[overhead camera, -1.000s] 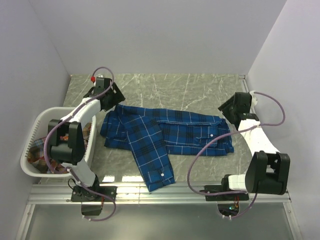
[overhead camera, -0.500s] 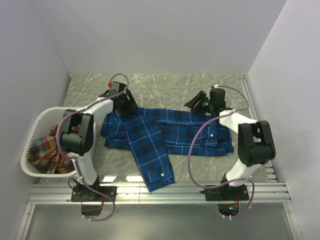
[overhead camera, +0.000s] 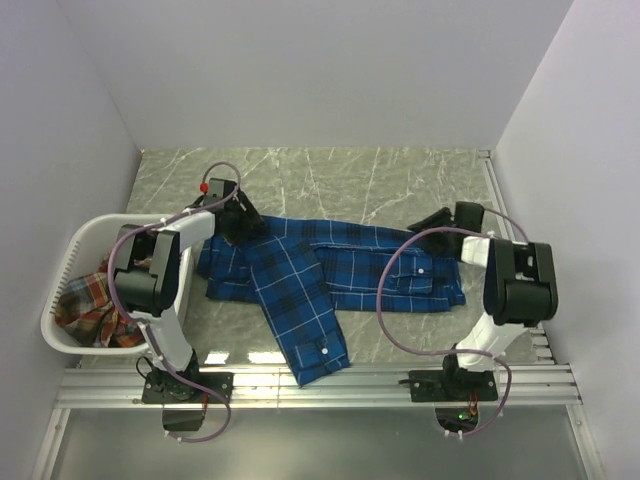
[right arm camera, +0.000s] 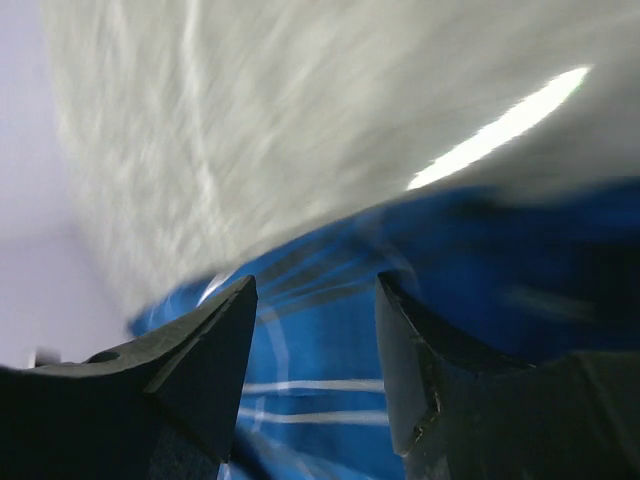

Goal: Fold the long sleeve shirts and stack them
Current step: Fold the shirt

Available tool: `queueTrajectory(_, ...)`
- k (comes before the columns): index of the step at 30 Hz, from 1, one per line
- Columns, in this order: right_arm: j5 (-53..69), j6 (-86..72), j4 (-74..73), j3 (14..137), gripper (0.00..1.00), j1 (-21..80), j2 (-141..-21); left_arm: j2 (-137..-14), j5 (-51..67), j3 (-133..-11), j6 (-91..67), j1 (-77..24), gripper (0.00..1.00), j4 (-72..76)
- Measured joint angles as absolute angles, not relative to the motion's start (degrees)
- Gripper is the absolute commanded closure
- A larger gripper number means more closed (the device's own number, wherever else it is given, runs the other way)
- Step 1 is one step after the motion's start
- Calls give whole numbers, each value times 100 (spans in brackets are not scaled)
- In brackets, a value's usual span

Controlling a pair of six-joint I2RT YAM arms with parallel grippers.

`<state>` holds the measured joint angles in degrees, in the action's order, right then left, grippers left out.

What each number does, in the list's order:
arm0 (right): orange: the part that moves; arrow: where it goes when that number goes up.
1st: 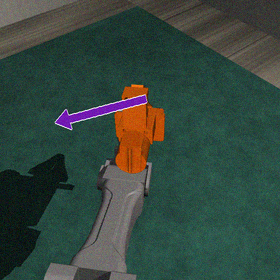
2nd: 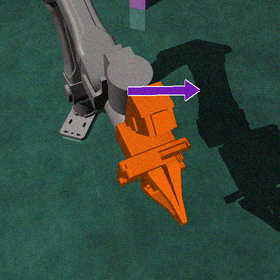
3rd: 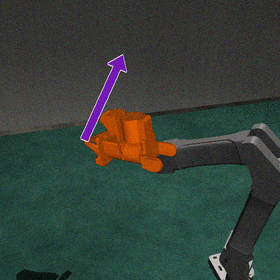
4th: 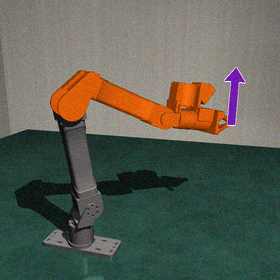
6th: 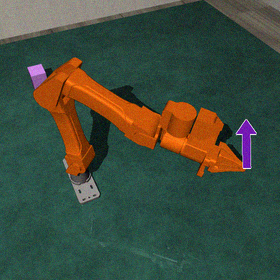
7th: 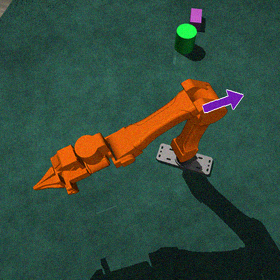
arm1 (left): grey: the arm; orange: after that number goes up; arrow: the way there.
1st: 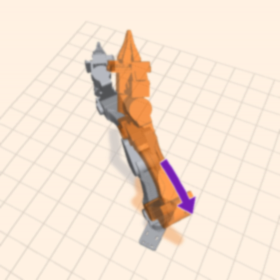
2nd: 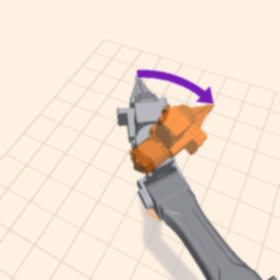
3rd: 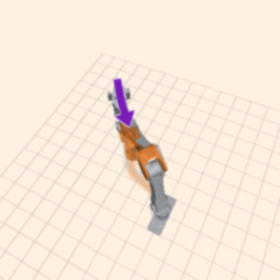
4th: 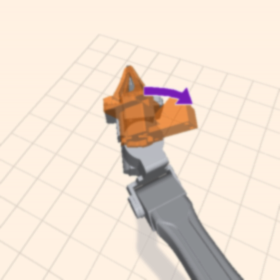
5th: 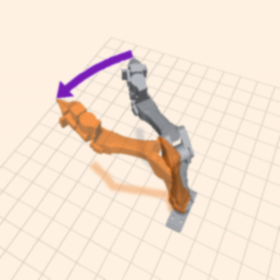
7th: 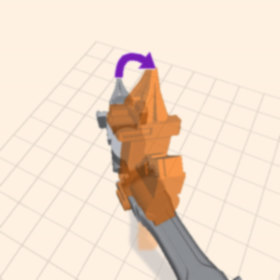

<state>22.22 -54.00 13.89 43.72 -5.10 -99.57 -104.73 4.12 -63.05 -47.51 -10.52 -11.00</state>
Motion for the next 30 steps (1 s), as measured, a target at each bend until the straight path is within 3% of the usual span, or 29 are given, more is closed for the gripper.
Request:
queueTrajectory(7,1057,-5087,165,4348,41,-1114,-8969,-10206,412,-5946,-4770,-941,25,-1039)
queueTrajectory(13,692,-4709,-353,4362,43,-1280,-8899,-10020,414,-5756,-4724,-930,24,-1033)
queueTrajectory(30,158,-3741,-698,5647,44,180,-8571,-9841,228,-5767,-4438,-963,23,-1612)
